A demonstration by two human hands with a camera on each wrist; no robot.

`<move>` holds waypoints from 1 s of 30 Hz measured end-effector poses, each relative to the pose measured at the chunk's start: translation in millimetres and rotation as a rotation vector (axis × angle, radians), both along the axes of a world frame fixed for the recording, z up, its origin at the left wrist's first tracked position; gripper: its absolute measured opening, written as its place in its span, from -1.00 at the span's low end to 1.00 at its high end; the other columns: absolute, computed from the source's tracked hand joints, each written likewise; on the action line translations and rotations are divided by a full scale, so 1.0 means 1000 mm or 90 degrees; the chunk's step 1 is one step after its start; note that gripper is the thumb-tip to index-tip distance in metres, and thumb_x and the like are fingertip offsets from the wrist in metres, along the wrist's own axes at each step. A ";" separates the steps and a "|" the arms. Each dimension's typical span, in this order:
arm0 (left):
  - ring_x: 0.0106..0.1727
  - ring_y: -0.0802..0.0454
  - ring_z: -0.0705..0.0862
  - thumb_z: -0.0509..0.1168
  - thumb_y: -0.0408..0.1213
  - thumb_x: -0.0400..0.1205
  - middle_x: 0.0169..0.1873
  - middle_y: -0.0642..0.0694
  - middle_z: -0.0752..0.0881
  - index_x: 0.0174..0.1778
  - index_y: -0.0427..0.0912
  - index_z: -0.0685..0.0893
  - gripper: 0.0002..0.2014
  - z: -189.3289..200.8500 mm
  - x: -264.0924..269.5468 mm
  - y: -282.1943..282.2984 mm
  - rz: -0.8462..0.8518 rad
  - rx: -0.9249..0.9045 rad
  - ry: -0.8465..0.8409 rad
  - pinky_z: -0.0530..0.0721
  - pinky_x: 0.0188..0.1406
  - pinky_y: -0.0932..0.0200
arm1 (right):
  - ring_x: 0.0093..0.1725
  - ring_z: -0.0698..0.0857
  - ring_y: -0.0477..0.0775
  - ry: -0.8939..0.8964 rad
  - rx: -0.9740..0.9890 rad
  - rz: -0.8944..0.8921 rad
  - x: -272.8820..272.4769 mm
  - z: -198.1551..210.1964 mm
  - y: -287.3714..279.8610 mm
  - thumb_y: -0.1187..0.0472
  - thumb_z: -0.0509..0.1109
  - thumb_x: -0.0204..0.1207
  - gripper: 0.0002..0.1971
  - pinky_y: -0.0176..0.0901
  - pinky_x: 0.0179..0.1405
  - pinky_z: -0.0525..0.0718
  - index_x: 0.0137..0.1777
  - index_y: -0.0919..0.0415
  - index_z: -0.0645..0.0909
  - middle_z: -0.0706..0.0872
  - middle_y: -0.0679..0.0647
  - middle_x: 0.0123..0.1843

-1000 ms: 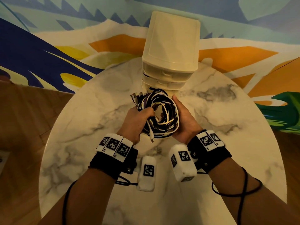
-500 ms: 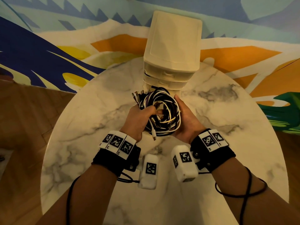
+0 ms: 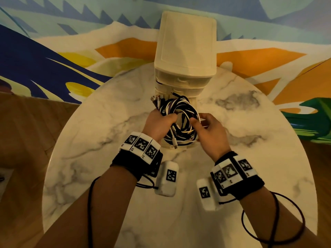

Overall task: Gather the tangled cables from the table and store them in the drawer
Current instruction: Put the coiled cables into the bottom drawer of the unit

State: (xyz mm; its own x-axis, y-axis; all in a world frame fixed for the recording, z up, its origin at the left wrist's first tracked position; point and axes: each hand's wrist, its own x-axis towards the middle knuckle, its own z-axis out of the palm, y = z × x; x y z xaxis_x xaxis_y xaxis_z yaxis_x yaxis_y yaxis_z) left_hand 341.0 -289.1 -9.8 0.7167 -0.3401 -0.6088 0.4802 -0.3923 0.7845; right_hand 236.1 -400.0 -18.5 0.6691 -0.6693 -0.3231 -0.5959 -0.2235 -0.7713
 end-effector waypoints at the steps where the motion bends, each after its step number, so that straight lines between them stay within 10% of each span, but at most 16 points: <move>1: -0.11 -0.06 0.77 0.33 -0.31 0.37 -0.20 -0.12 0.80 -0.06 -0.17 0.73 -0.76 -0.001 0.000 -0.001 -0.003 0.003 -0.007 0.74 0.03 -0.08 | -0.01 0.72 0.07 -0.005 -0.032 0.003 0.000 -0.004 0.002 -0.10 0.37 0.53 -0.58 -0.01 0.04 0.70 0.28 0.13 0.61 0.71 0.07 0.04; 7: -0.06 -0.02 0.66 0.34 -0.19 0.43 -0.05 -0.05 0.67 0.16 -0.25 0.53 -0.60 -0.006 -0.006 -0.009 -0.031 0.113 -0.090 0.52 -0.28 0.29 | 0.45 0.41 0.12 -0.038 -0.141 0.103 -0.007 -0.021 0.002 -0.23 0.22 0.53 -0.30 -0.05 0.47 0.40 0.56 0.18 0.33 0.35 0.12 0.44; 19: 0.21 -0.27 0.63 0.24 -0.13 0.61 0.20 -0.27 0.63 0.37 -0.29 0.27 -0.51 -0.012 -0.008 -0.026 -0.231 0.389 -0.235 0.51 -0.02 0.00 | 0.69 -0.06 0.14 0.099 -0.192 0.232 0.012 -0.035 0.010 -0.07 0.08 0.68 -0.28 0.17 0.60 0.11 0.69 0.08 -0.23 -0.09 0.12 0.72; 23: 0.18 -0.23 0.64 0.21 -0.03 0.63 0.17 -0.21 0.65 0.29 -0.27 0.33 -0.54 -0.011 -0.007 -0.025 -0.293 0.481 -0.297 0.40 -0.11 0.05 | 0.69 -0.03 0.13 0.081 -0.234 0.212 0.014 -0.025 0.007 0.02 0.11 0.64 -0.31 0.19 0.62 0.12 0.69 0.11 -0.09 -0.04 0.13 0.72; 27: 0.26 -0.12 0.64 0.15 -0.16 0.67 0.26 -0.16 0.61 0.36 -0.24 0.38 -0.62 -0.008 -0.005 -0.019 -0.414 0.554 -0.419 0.52 0.06 0.08 | 0.56 0.37 0.13 -0.212 -0.296 0.375 0.032 -0.009 0.010 0.03 0.05 0.65 -0.53 0.18 0.50 0.36 0.45 0.19 0.53 0.53 0.14 0.49; 30: 0.28 -0.10 0.61 0.15 -0.17 0.67 0.31 -0.15 0.58 0.41 -0.22 0.38 -0.60 -0.008 -0.006 -0.011 -0.472 0.549 -0.449 0.54 0.16 0.09 | 0.59 0.34 0.01 -0.124 -0.276 0.464 0.047 -0.008 0.013 -0.14 -0.13 0.61 -0.36 0.08 0.56 0.26 0.43 0.17 0.56 0.60 0.03 0.44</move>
